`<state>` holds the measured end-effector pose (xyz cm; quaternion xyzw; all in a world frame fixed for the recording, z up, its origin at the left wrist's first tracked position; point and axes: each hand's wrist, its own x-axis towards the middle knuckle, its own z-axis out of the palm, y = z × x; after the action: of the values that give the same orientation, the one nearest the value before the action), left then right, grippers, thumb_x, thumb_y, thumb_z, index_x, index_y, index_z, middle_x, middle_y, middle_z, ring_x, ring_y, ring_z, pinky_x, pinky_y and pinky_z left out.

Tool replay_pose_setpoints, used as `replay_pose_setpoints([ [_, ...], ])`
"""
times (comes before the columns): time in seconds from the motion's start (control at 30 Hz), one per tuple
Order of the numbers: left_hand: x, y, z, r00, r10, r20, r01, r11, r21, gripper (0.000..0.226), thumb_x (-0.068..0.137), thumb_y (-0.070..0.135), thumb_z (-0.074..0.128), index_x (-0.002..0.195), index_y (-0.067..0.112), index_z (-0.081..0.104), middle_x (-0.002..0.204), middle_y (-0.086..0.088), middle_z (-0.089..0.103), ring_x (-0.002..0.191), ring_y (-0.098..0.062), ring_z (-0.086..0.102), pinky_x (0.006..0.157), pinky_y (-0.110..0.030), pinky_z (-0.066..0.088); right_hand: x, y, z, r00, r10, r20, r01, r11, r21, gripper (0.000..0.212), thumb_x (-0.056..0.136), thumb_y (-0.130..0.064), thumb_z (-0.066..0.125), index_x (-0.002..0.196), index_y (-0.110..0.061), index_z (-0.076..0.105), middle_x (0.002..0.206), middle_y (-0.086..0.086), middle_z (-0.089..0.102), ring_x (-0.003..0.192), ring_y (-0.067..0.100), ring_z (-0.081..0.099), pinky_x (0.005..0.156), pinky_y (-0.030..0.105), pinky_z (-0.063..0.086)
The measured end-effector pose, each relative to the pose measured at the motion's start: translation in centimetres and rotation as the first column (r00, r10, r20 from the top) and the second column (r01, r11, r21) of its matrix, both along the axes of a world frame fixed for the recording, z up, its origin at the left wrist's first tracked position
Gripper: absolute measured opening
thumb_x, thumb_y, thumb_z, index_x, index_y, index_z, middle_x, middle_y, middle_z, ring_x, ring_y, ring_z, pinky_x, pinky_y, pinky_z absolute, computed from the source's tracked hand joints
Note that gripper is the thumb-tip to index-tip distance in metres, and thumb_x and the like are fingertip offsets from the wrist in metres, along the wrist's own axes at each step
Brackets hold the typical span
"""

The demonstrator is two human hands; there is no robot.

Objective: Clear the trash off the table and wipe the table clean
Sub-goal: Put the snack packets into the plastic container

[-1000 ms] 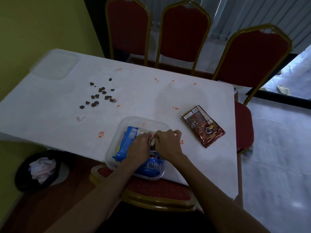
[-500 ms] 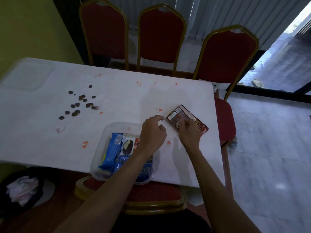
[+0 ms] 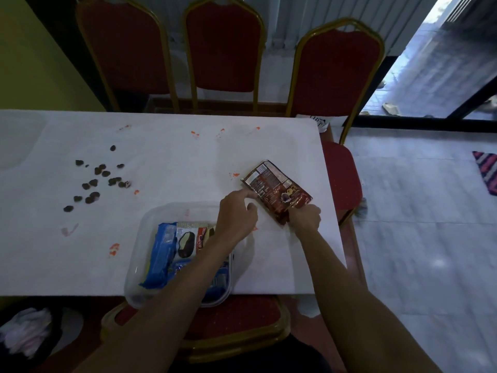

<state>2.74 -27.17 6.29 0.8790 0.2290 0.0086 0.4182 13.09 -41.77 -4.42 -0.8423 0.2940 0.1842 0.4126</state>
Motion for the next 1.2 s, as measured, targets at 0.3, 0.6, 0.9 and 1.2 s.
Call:
replay_pose_setpoints([
  [0.3,-1.0,-0.1,-0.1,0.999,-0.011,-0.042,0.009,0.999,-0.04,0.029,0.096,0.006,0.053,0.121,0.012,0.066,0.133,-0.003,0.061,0.08,0.002,0.059,0.065,0.003,0.037,-0.9,1.1,0.6,0.987,0.161,-0.008,-0.162,0.984,-0.076,0.043,0.092,-0.035,0.062,0.127,-0.009,0.057,0.122,0.012,0.065,0.109,0.03,0.063,0.096,0.042,0.051],
  [0.6,-2.4,1.3,-0.7,0.996,0.02,-0.082,-0.022,0.999,-0.029,0.028,0.096,0.011,0.051,0.119,0.018,0.066,0.13,0.0,0.061,0.122,-0.013,0.051,0.094,-0.02,0.036,2.1,0.5,1.3,0.95,0.311,0.016,-0.301,0.931,-0.204,0.078,0.08,-0.045,0.076,0.136,-0.009,0.035,0.134,0.018,0.04,0.117,0.038,0.054,0.092,0.046,0.047],
  [0.9,-3.0,1.6,-1.1,0.996,0.01,-0.09,-0.013,0.999,-0.031,0.025,0.097,0.012,0.054,0.117,0.02,0.067,0.131,0.001,0.062,0.125,-0.016,0.051,0.106,-0.03,0.043,3.4,-0.1,0.5,0.928,0.372,-0.031,-0.371,0.911,-0.182,0.093,0.066,-0.044,0.088,0.134,-0.011,0.034,0.131,0.018,0.044,0.116,0.038,0.054,0.091,0.046,0.049],
  [1.2,-3.1,1.3,-0.9,0.995,0.026,-0.093,-0.03,0.999,-0.044,0.025,0.095,0.009,0.056,0.114,0.018,0.069,0.133,-0.001,0.061,0.124,-0.019,0.053,0.104,-0.029,0.042,3.1,-0.1,0.8,0.973,0.212,0.089,-0.217,0.975,0.048,0.028,0.085,-0.027,0.073,0.092,-0.002,0.063,0.091,0.013,0.067,0.079,0.025,0.062,0.064,0.03,0.047],
])
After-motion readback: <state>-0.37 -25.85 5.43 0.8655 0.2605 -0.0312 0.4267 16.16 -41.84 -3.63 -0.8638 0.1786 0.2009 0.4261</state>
